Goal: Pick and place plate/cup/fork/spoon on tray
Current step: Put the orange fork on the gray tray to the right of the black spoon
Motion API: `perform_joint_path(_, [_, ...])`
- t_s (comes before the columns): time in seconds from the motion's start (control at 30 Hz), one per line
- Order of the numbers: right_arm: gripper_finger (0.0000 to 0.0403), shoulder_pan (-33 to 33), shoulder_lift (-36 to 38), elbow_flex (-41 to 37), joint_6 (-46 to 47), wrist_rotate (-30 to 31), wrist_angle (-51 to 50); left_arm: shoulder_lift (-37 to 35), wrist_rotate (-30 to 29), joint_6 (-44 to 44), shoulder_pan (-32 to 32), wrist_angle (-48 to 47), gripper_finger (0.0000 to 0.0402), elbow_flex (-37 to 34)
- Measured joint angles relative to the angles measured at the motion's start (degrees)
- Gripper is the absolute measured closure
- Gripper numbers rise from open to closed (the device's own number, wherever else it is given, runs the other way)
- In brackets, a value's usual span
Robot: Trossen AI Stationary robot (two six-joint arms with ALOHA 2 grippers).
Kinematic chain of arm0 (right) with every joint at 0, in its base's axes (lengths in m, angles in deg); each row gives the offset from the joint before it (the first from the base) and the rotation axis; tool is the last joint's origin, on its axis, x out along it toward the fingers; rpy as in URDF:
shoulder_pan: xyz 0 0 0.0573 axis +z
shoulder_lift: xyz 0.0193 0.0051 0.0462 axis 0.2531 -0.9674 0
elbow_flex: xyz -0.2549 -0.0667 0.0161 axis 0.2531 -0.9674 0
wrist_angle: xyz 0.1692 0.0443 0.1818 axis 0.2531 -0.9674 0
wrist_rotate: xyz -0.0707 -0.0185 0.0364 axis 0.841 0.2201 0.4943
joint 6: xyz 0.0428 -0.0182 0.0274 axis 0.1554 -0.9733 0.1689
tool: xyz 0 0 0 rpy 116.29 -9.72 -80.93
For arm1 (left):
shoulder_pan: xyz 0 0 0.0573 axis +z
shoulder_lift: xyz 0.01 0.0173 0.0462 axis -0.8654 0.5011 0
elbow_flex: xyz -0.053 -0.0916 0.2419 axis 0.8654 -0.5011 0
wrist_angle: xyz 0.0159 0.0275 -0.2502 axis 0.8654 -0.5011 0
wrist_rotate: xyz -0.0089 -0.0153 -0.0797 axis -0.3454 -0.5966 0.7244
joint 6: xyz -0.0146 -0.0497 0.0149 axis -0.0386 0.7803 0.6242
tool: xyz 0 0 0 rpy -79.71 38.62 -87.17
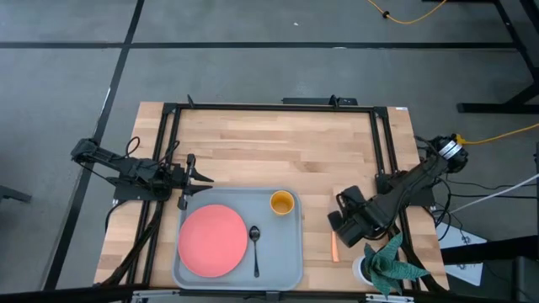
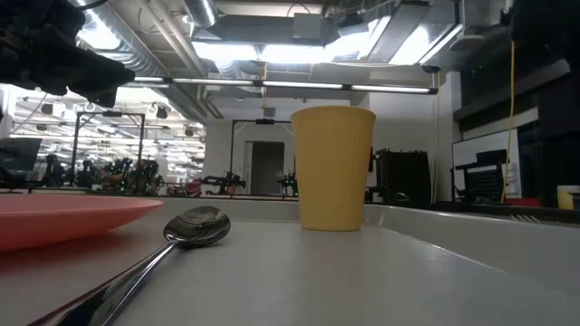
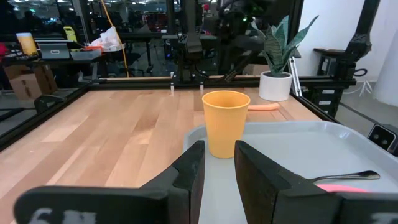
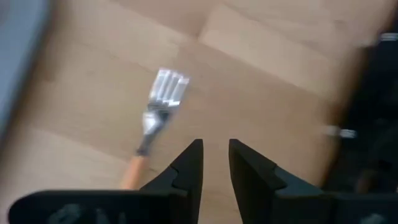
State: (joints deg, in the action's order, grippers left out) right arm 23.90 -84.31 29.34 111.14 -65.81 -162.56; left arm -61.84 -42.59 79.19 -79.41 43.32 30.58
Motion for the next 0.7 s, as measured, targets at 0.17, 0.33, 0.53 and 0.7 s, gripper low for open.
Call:
perform_joint_path(0.17, [0.0321,-0.02,-0.17,0.66,0.44,1.4,12.69,0.01,-0.02,-0.01,-0.01,0.0,0.0321,0.0])
perform_joint_path(0.33, [0.0321,-0.02,-1.32,0.66,0.59,1.54,14.65,-0.01,-0.01,0.01,0.01,0.0,0.0321,0.0])
perform_joint_path(0.53, [0.0321,-0.02,-6.21,0.66,0.61,1.38,12.42,-0.01,0.0,0.0,0.01,0.0,0.0321,0.0])
perform_joint_path(0.7, [0.0308,-0.01,-7.95,0.64,0.68,-2.43,10.12,0.0,0.0,0.01,0.0,0.0,0.0321,0.0])
